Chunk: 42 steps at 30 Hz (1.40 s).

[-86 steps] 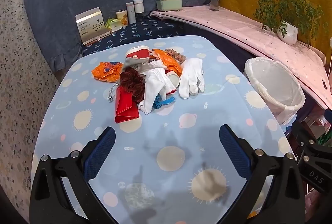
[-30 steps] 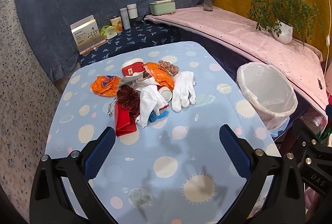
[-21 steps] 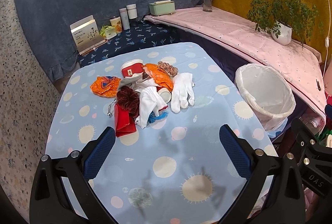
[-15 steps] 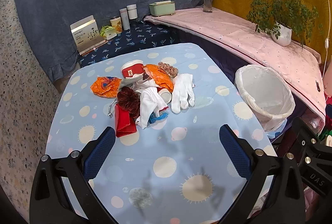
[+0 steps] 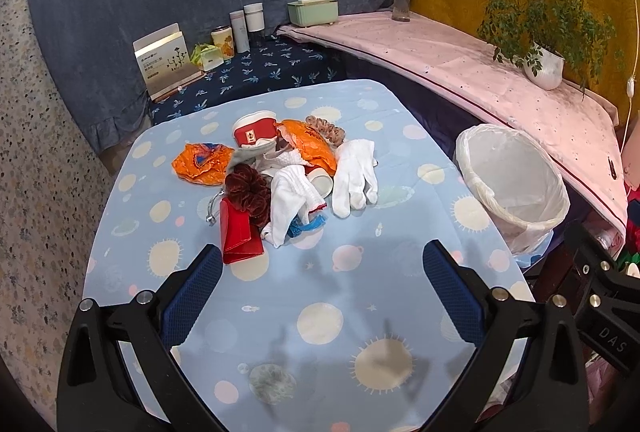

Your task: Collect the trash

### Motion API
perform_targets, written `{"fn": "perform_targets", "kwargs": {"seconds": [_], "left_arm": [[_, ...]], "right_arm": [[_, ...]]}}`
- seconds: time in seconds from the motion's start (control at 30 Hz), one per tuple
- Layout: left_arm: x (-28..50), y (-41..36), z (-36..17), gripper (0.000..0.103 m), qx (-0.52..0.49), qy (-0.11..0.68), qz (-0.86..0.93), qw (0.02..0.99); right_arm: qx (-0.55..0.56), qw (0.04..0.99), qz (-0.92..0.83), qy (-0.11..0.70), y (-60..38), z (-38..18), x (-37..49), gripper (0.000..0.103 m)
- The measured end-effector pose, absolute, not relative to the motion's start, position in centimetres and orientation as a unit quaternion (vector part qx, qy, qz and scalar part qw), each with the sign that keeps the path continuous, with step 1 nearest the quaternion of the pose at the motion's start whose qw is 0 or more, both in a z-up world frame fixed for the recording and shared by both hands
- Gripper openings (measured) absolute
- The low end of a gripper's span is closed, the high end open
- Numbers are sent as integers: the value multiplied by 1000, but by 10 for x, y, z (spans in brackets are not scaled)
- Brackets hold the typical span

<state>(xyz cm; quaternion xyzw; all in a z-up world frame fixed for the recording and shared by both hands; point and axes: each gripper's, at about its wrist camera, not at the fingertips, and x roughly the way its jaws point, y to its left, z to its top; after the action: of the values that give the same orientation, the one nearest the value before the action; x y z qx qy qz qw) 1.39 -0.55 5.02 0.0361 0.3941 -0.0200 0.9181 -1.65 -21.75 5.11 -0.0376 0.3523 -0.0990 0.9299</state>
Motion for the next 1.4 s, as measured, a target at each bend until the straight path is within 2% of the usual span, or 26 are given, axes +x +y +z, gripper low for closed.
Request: {"fn": "perform_targets", "kwargs": {"seconds": [0.9, 1.17, 1.4], "left_arm": [[36, 7, 39, 95, 27, 378, -36, 925], [58, 42, 17, 96, 9, 382, -39, 923], [89, 89, -24, 96, -3, 419, 4, 908]], "right_arm": [[-32, 933, -111, 340, -208, 47, 10, 96], [-19, 934, -95, 345, -193, 30, 36, 96], [-13, 935, -62, 350, -169, 13, 62, 96]]}}
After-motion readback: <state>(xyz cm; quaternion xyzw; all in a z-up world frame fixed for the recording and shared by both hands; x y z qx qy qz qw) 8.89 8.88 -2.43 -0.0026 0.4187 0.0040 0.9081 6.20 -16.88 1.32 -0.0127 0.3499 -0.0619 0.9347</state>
